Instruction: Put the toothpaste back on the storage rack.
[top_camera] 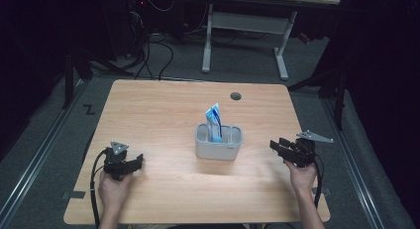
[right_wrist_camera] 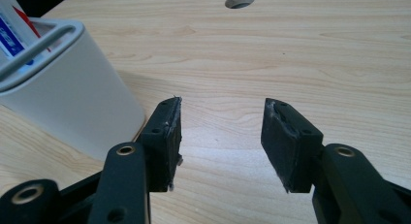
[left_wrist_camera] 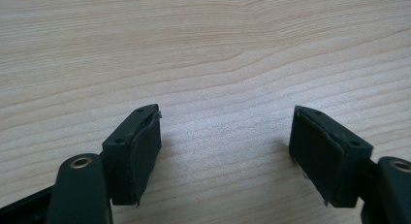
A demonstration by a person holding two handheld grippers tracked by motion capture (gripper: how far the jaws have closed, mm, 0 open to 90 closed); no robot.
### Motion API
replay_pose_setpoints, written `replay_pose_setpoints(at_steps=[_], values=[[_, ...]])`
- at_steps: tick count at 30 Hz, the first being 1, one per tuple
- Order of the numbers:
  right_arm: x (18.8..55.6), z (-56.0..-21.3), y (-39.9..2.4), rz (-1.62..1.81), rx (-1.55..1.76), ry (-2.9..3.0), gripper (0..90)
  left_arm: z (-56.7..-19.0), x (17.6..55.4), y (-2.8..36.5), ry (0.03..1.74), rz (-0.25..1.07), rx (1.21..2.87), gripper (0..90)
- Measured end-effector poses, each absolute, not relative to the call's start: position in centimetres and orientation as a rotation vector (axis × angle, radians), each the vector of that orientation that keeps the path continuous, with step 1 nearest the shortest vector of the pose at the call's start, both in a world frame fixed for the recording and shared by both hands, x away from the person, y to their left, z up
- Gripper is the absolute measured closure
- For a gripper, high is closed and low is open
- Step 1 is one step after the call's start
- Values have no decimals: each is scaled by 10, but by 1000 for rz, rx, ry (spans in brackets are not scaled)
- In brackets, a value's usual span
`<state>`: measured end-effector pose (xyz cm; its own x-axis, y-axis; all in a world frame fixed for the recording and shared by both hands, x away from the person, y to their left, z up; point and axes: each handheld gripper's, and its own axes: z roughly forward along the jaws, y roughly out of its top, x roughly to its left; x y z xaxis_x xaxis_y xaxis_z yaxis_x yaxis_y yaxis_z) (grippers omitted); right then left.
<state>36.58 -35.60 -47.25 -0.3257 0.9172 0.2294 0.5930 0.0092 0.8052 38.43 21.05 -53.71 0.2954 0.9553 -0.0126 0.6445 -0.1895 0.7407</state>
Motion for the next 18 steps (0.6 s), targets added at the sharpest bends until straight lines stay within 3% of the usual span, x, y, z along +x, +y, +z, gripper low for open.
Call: replay_pose_setpoints(at_steps=[18], values=[[365, -492, -346, 1131, 1536, 1966, 478, -537, 384, 210, 1425, 617, 1921, 276]])
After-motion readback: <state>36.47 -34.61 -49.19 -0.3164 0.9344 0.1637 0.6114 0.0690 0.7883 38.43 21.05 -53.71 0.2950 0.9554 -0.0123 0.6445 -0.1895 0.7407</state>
